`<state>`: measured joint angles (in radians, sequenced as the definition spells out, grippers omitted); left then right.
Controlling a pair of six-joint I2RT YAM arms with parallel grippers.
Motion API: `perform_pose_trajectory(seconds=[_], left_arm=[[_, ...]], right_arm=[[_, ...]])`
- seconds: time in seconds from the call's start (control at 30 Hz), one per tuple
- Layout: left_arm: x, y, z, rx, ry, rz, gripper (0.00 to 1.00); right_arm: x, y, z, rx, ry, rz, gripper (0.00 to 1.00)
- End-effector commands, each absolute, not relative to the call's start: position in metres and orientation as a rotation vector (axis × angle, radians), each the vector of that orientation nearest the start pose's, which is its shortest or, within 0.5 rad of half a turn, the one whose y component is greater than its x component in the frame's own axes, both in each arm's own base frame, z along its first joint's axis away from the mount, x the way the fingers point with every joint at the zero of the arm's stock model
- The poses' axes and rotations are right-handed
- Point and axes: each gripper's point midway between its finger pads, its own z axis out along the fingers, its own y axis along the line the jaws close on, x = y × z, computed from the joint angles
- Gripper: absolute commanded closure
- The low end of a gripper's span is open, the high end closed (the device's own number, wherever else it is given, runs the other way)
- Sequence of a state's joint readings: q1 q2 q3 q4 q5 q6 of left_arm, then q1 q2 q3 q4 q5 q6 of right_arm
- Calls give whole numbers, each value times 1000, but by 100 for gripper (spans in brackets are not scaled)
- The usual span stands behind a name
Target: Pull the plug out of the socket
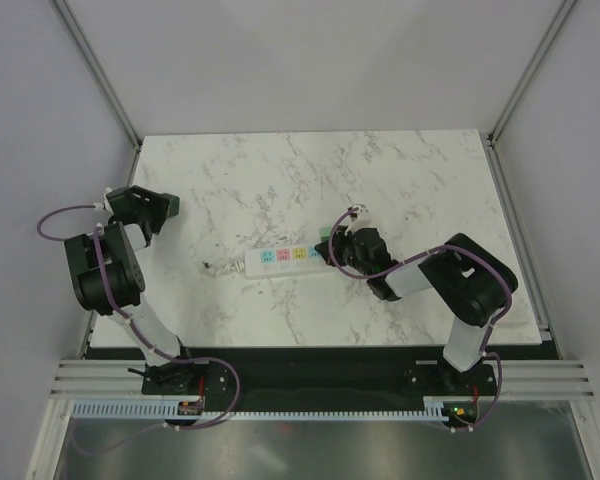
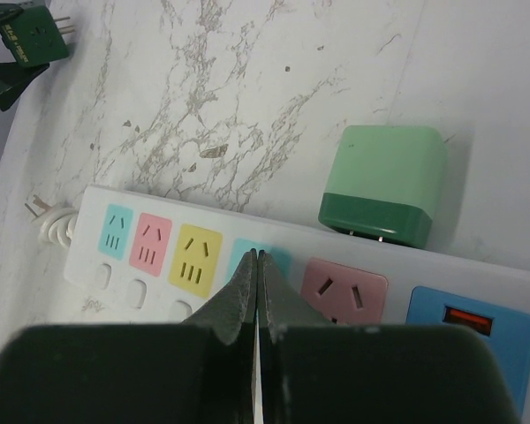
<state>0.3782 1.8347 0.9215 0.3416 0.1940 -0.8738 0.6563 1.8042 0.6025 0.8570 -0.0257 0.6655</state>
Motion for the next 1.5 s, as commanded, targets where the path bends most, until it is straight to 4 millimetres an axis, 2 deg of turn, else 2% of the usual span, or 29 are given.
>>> perform_pose_trajectory(seconds=[0.0,0.07,0.2,0.3,0.33,0.57,0.67,0.7,0.77,0.8,0.87,0.9,0.97,1.0,1.03,1.07,1.13,1.17,1.2,1.23,1.27,1.33,1.37,1.4,1.47], left_arm=[[466,115,70,-1174,1815,-512,45],[461,117,71,-1183,1826,-481,36],[453,127,74,-1185,1848,-382,25],[449,128,81,-1170,1859,-359,10],[448,127,87,-1165,1853,-360,2],[433,126,103,-1177,1864,-322,0],[424,121,125,-1166,1841,-282,0],[417,114,135,-1158,1845,-271,0],[412,105,143,-1153,1857,-248,0],[411,87,144,-1139,1879,-274,0],[397,57,141,-1119,1930,-314,0],[393,47,140,-1102,1942,-328,0],[377,14,138,-1031,1979,-367,1],[373,4,138,-998,1988,-366,1],[364,-7,130,-971,2015,-360,2],[360,-35,137,-862,2031,-379,3],[355,-62,135,-759,2069,-392,5],[352,-91,133,-652,2106,-422,6],[351,-105,133,-600,2124,-439,7],[355,-121,142,-544,2128,-464,9],[352,-145,137,-438,2172,-469,11],[363,-168,151,-340,2152,-449,12],[361,-187,137,-241,2200,-412,13],[369,-199,150,-203,2177,-415,15],[373,-220,145,-120,2199,-407,19]], right_arm=[[320,288,8,-43,2165,829,100],[319,289,7,-44,2167,834,100],[320,291,9,-46,2162,843,100],[320,292,8,-46,2165,848,100],[319,292,7,-48,2166,851,100],[319,293,9,-53,2164,858,100],[318,293,15,-72,2159,860,100],[321,296,26,-85,2136,861,100],[321,291,29,-109,2150,821,100],[325,290,42,-110,2123,812,100],[322,287,48,-133,2131,796,100],[322,289,62,-147,2104,812,100],[317,286,71,-180,2109,799,100],[316,283,89,-179,2071,802,99],[316,276,91,-161,2077,765,98],[314,271,96,-156,2067,756,98],[316,258,112,-107,2029,704,95],[315,251,118,-72,2013,694,93],[314,245,117,-50,2020,667,90],[315,239,117,-17,2019,645,90],[318,229,115,29,2014,593,89],[319,220,114,83,2020,557,85],[320,216,111,104,2029,538,85],[321,215,111,130,2031,538,85],[320,215,106,144,2043,539,87]])
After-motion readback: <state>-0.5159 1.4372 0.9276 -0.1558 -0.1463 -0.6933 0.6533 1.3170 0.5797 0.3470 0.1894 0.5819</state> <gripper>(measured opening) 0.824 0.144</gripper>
